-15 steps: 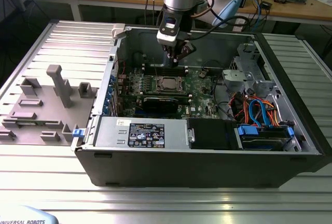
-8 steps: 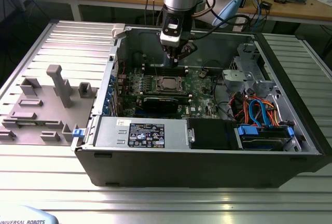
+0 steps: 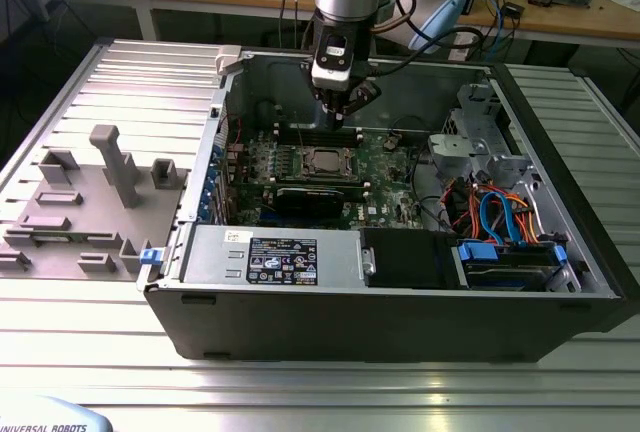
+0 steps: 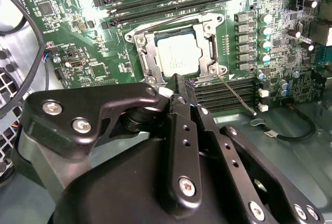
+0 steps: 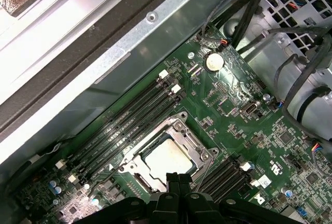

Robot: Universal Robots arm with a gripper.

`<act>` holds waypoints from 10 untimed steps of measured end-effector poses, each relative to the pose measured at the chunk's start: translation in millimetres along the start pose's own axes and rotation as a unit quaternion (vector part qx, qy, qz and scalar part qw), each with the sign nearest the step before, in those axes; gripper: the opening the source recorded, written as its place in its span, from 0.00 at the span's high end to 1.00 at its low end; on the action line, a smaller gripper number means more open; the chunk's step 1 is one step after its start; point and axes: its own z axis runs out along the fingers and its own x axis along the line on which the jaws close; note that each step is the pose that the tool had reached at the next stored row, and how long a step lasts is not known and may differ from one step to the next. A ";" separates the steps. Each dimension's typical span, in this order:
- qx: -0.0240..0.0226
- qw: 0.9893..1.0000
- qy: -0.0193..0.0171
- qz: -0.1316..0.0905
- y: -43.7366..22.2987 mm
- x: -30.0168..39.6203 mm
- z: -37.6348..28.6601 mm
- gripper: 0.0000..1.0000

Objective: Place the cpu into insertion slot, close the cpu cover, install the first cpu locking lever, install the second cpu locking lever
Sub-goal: 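Install the first cpu locking lever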

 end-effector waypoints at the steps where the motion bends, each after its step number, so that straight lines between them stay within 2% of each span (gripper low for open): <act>1: 0.000 1.000 0.000 0.000 0.0 0.0 0.0 0.89; 6: 0.000 1.000 0.000 -0.006 -0.3 -0.2 0.0 0.89; 10: -0.002 0.999 0.000 -0.045 -0.2 -0.3 0.0 0.89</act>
